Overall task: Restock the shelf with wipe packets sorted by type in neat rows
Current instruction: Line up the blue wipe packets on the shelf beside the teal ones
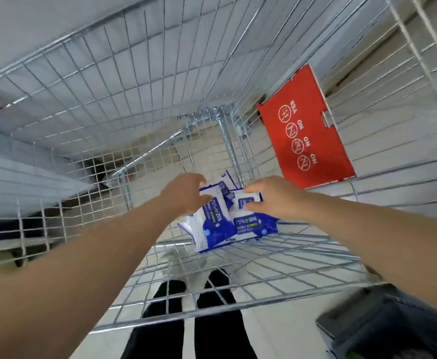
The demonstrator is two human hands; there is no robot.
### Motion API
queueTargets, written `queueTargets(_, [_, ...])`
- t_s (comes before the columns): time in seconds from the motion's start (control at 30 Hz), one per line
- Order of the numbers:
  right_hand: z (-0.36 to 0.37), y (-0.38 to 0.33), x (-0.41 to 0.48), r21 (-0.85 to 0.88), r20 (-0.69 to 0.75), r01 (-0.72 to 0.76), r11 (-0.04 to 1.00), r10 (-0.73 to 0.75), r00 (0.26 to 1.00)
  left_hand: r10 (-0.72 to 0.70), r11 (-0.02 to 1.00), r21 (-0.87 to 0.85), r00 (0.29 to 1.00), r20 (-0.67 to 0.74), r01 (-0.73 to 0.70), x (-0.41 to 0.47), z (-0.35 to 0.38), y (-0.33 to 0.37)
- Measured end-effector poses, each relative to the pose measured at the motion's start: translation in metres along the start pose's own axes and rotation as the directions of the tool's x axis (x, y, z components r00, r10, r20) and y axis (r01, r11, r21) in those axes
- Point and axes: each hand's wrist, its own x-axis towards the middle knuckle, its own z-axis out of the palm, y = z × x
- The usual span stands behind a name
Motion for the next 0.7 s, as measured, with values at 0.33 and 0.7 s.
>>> queueTargets(0.33, [0.054, 0.050, 0.071, 0.041, 0.096, 0.027, 0.999, -0.031, 0.995, -0.056, 0.998, 0.019, 0.995, 0.083, 0.054, 0.049, 0.045, -0.011])
queueTargets(0.7, [0.085, 0.056, 0.082, -0.013, 0.225, 0.036, 0.999, -0.032, 0.974, -0.130, 0.988, -0.038, 0.949, 0.288, 0.148, 0.011, -0.004, -0.087])
